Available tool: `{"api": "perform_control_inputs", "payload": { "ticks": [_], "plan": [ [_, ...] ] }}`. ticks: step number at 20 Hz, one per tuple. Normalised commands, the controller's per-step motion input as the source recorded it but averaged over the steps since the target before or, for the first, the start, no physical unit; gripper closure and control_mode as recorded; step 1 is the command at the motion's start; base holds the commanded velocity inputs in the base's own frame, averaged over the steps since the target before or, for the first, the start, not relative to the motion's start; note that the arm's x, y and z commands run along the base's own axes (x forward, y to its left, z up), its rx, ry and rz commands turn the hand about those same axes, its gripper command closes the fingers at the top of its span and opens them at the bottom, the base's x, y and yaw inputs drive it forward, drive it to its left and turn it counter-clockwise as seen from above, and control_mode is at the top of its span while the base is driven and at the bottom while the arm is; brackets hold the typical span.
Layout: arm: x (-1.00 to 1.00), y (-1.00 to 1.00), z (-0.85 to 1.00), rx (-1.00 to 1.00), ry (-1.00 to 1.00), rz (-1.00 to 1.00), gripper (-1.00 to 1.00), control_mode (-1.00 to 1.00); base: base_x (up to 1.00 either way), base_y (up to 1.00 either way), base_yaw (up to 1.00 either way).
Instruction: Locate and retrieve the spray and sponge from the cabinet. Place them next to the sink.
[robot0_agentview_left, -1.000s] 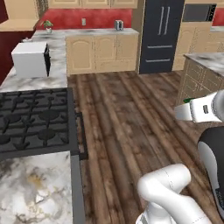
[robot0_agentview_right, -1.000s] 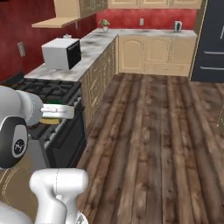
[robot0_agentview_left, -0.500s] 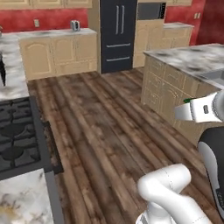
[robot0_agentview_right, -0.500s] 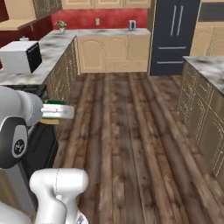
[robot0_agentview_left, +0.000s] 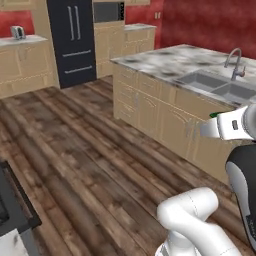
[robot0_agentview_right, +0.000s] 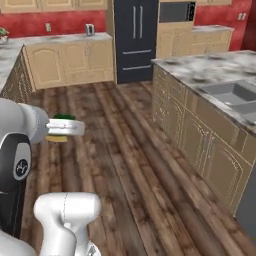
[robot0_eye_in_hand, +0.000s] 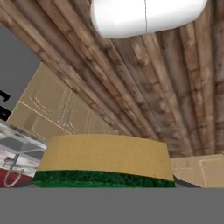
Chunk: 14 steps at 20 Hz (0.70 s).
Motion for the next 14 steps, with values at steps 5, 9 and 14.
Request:
{"api": "perform_control_inputs", "payload": {
  "ticks": [5,9,14],
  "plan": [
    [0.0,0.0,0.0,0.0,0.0,0.0,1.0,1.0,0.12,-0.13,-0.41],
    [0.0,0.0,0.0,0.0,0.0,0.0,1.0,1.0,0.26,-0.09,-0.38],
    [0.0,0.0,0.0,0.0,0.0,0.0,1.0,1.0,0.33,-0.1,-0.35]
  ]
}}
